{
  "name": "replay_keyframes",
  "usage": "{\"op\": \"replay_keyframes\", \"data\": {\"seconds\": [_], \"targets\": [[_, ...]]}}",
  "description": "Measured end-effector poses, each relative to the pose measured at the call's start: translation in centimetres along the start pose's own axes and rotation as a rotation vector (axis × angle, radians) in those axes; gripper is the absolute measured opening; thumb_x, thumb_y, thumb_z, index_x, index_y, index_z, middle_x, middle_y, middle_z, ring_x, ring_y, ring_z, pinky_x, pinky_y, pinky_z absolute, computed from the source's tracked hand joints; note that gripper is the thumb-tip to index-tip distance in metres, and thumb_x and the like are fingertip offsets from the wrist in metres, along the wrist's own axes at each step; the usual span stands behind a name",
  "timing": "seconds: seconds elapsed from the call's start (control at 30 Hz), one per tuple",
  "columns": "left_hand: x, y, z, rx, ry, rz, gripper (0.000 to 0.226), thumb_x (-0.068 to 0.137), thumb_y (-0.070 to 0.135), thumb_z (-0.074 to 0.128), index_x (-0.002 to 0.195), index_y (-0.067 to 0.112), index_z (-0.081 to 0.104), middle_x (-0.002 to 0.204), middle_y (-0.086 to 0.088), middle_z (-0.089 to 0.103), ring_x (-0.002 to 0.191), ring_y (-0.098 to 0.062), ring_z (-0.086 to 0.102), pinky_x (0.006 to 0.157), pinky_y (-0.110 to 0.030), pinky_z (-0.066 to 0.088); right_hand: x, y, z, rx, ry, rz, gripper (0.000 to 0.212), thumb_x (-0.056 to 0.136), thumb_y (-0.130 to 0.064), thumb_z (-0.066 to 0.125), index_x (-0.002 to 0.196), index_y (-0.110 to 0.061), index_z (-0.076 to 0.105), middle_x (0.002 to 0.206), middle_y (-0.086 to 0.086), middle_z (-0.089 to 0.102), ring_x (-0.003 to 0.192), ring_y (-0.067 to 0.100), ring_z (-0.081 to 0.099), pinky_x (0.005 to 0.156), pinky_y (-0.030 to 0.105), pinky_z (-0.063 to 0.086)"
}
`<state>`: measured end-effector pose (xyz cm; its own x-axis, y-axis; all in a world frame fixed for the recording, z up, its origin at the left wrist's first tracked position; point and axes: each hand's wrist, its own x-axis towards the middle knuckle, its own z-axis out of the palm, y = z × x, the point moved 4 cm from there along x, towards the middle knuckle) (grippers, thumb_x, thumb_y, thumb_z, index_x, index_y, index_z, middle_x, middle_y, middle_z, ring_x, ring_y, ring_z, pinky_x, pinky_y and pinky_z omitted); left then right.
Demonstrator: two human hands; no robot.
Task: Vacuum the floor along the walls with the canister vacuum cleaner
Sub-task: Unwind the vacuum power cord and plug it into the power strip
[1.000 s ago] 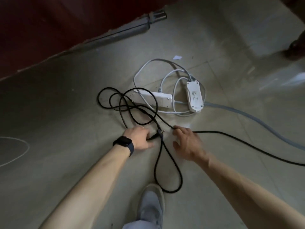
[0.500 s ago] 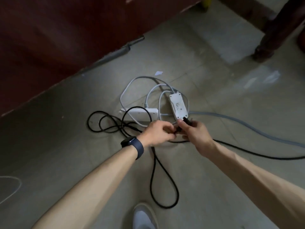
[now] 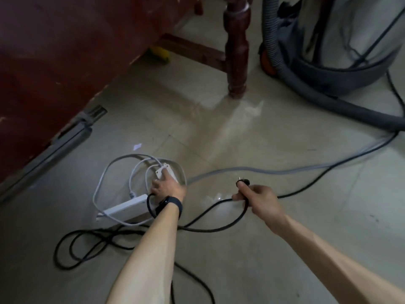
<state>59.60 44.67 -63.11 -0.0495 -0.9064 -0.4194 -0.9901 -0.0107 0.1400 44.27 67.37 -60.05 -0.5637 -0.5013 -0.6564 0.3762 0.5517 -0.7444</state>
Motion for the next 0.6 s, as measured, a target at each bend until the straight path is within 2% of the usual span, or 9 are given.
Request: {"op": "replay_keyframes", "data": {"seconds": [0.07, 0.1, 0.2, 0.23, 0.3, 0.37, 0.43, 0.5, 0.6], "targets": [[0.0, -0.7, -0.7, -0.266, -0.024, -0.008, 0.087, 0.079, 0.035, 0.077, 0.150, 0.021, 0.028, 0.142, -0.020, 0.047, 0.124, -0.040, 0.049, 0.102, -0.046, 0.043, -0.4, -0.4, -0.2, -0.035, -0.010, -0.036, 0.034, 0.100, -0.042, 0.065, 0.087, -0.010, 0.068, 0.074, -0.006, 0.077, 0.048, -0.001, 0.054, 0.047, 0.013, 0.037], [0.0, -0.8, -1.1, -0.508, -0.073, -0.013, 0.084, 0.077, 0.030, 0.077, 0.147, 0.016, 0.034, 0.137, -0.017, 0.054, 0.116, -0.035, 0.056, 0.095, -0.041, 0.049, -0.4, -0.6, -0.1, -0.059, 0.005, -0.064, 0.033, 0.099, -0.041, 0.066, 0.085, -0.011, 0.066, 0.068, -0.006, 0.074, 0.050, 0.001, 0.055, 0.049, 0.015, 0.038], [-1.3, 0.2, -2.8, -1.272, -0.355, -0.126, 0.052, 0.082, 0.013, 0.064, 0.131, -0.001, 0.052, 0.110, -0.020, 0.064, 0.082, -0.027, 0.064, 0.058, -0.032, 0.057, -0.5, -2.2, 0.4, -0.135, 0.055, -0.227, 0.026, 0.101, -0.041, 0.063, 0.086, -0.019, 0.063, 0.067, -0.010, 0.062, 0.064, 0.010, 0.057, 0.064, 0.027, 0.042], [-2.0, 0.7, -3.6, -1.418, -0.463, -0.148, 0.043, 0.084, 0.006, 0.056, 0.127, -0.002, 0.055, 0.103, -0.019, 0.064, 0.080, -0.028, 0.064, 0.055, -0.033, 0.058, -0.7, -3.1, 0.7, -0.165, 0.050, -0.289, 0.023, 0.102, -0.041, 0.059, 0.093, -0.021, 0.065, 0.074, -0.010, 0.062, 0.071, 0.011, 0.059, 0.069, 0.029, 0.042], [-3.5, 1.9, -5.5, -1.502, -0.629, -0.079, 0.044, 0.080, -0.004, 0.050, 0.122, 0.005, 0.058, 0.101, -0.017, 0.065, 0.086, -0.031, 0.066, 0.066, -0.040, 0.061, -1.4, -5.0, 1.5, -0.246, 0.008, -0.384, 0.021, 0.107, -0.036, 0.052, 0.111, -0.021, 0.065, 0.088, -0.007, 0.068, 0.085, 0.015, 0.064, 0.074, 0.029, 0.045], [-4.9, 3.1, -7.0, -1.447, -0.726, 0.087, 0.052, 0.078, -0.012, 0.051, 0.123, 0.013, 0.059, 0.106, -0.017, 0.067, 0.094, -0.033, 0.067, 0.082, -0.050, 0.057, -2.2, -6.6, 2.0, -0.347, -0.016, -0.456, 0.025, 0.109, -0.027, 0.047, 0.122, -0.016, 0.065, 0.101, 0.002, 0.073, 0.095, 0.019, 0.066, 0.081, 0.032, 0.046], [-6.1, 4.0, -7.6, -1.384, -0.786, 0.208, 0.057, 0.081, -0.018, 0.050, 0.122, 0.019, 0.060, 0.110, -0.017, 0.068, 0.099, -0.035, 0.066, 0.091, -0.054, 0.051, -2.6, -7.7, 2.1, -0.420, -0.004, -0.516, 0.026, 0.108, -0.025, 0.050, 0.128, -0.019, 0.064, 0.112, 0.000, 0.073, 0.104, 0.018, 0.065, 0.084, 0.030, 0.045], [-7.0, 4.7, -7.5, -1.350, -0.832, 0.283, 0.060, 0.080, -0.019, 0.052, 0.122, 0.023, 0.061, 0.112, -0.017, 0.067, 0.101, -0.035, 0.065, 0.094, -0.052, 0.050, -2.8, -8.1, 1.9, -0.411, -0.002, -0.531, 0.021, 0.106, -0.028, 0.055, 0.125, -0.022, 0.061, 0.113, -0.006, 0.074, 0.103, 0.015, 0.067, 0.086, 0.028, 0.047], [-7.2, 5.3, -7.2, -1.315, -0.846, 0.318, 0.066, 0.079, -0.018, 0.057, 0.128, 0.025, 0.059, 0.115, -0.016, 0.067, 0.106, -0.036, 0.065, 0.091, -0.050, 0.052, -2.6, -8.0, 1.5, -0.402, 0.023, -0.549, 0.014, 0.103, -0.030, 0.060, 0.113, -0.020, 0.061, 0.101, -0.006, 0.075, 0.093, 0.015, 0.067, 0.080, 0.027, 0.048]]}}
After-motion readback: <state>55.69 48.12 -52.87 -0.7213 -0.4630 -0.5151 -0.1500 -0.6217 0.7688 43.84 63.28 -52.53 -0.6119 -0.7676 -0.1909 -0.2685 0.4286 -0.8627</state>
